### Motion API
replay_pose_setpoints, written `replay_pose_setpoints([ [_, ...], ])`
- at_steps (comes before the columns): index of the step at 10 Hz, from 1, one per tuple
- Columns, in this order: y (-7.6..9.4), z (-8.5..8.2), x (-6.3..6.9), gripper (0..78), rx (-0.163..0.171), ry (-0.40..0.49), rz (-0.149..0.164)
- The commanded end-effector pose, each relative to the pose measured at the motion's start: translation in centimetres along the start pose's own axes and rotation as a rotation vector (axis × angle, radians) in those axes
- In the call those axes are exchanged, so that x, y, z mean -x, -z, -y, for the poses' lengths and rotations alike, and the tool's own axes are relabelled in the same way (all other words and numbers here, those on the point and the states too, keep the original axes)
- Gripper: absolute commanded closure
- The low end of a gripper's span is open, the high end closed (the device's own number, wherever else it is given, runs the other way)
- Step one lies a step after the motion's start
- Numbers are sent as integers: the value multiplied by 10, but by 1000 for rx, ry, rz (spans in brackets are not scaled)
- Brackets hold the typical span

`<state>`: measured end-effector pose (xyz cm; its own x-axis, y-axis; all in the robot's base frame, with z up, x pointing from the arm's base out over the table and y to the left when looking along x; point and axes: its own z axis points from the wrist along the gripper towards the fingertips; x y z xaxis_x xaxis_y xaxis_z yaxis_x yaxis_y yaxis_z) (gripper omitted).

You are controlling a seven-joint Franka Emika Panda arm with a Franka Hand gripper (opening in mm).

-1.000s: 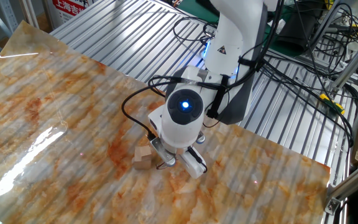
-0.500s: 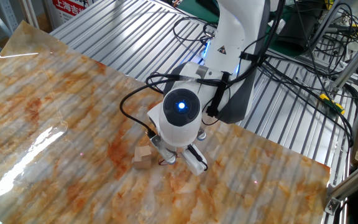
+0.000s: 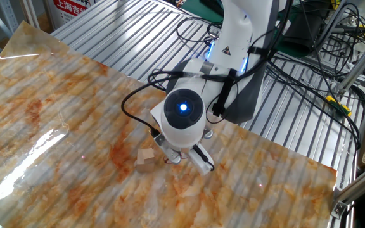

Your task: Unfold the leg of the glasses (with one hand)

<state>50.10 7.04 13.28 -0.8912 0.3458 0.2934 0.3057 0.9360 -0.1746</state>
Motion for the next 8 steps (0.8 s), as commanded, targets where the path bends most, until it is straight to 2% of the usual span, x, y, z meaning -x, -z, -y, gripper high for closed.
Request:
replay_pose_setpoints([
  [1, 20, 2, -3, 763, -20, 21, -63],
  [8, 43, 1, -12, 763, -42, 25, -124],
])
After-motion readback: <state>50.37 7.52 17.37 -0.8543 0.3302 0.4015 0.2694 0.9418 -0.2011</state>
